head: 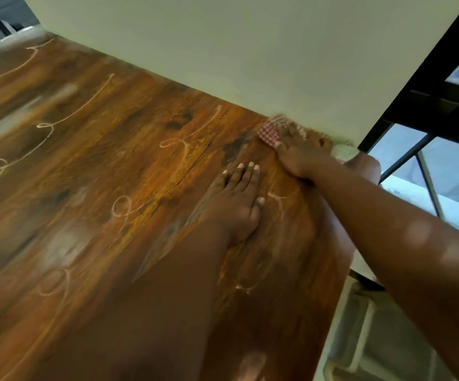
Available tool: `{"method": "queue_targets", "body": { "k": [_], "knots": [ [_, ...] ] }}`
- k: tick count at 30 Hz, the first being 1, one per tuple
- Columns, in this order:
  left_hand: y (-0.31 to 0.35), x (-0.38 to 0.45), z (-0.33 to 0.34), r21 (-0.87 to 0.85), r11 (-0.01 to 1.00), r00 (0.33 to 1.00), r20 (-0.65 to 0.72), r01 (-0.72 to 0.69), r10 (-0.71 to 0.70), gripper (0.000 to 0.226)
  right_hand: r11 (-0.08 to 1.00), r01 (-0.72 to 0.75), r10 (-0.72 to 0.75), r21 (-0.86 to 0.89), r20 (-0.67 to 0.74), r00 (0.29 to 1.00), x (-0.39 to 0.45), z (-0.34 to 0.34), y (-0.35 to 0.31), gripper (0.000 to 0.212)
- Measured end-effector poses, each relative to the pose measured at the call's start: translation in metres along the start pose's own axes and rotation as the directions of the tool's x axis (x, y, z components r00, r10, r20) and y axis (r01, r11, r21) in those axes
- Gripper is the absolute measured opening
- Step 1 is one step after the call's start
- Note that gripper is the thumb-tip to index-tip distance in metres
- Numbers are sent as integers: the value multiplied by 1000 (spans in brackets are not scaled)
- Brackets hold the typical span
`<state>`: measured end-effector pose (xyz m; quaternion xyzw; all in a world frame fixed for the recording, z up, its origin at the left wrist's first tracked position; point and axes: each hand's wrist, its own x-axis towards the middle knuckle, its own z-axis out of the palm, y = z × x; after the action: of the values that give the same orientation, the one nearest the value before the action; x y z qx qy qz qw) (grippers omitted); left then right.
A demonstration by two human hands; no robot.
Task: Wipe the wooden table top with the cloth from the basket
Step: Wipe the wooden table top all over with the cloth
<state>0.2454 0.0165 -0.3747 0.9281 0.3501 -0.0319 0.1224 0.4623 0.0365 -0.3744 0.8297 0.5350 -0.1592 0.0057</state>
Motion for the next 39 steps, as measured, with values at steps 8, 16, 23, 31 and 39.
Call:
{"method": "queue_targets", "body": {
  "k": [8, 16, 23, 31, 39],
  "knots": [
    [2, -9, -2, -208, 977, 987, -163, -41, 7, 60, 999, -42, 43, 32, -61, 997, -87, 40, -29, 62],
    [-22, -41, -14, -80, 989, 984, -139, -121, 109, 62, 996, -35, 41, 82, -76, 996, -222, 81, -98, 59],
    [-32, -64, -6, -63, 969, 969, -88, -238, 232, 62, 992, -86, 84, 94, 20, 996, -257, 86, -116, 57],
    [-43, -80, 4, -51, 951, 941, -171, -304, 291, 68, 982, -152, 159, 110, -65, 985, -221, 73, -102, 58],
    [-44, -81, 6, -30, 945, 929, -192, -327, 315, 65, 954, -260, 263, 147, -2, 965, -146, 49, -79, 58]
  ]
}}
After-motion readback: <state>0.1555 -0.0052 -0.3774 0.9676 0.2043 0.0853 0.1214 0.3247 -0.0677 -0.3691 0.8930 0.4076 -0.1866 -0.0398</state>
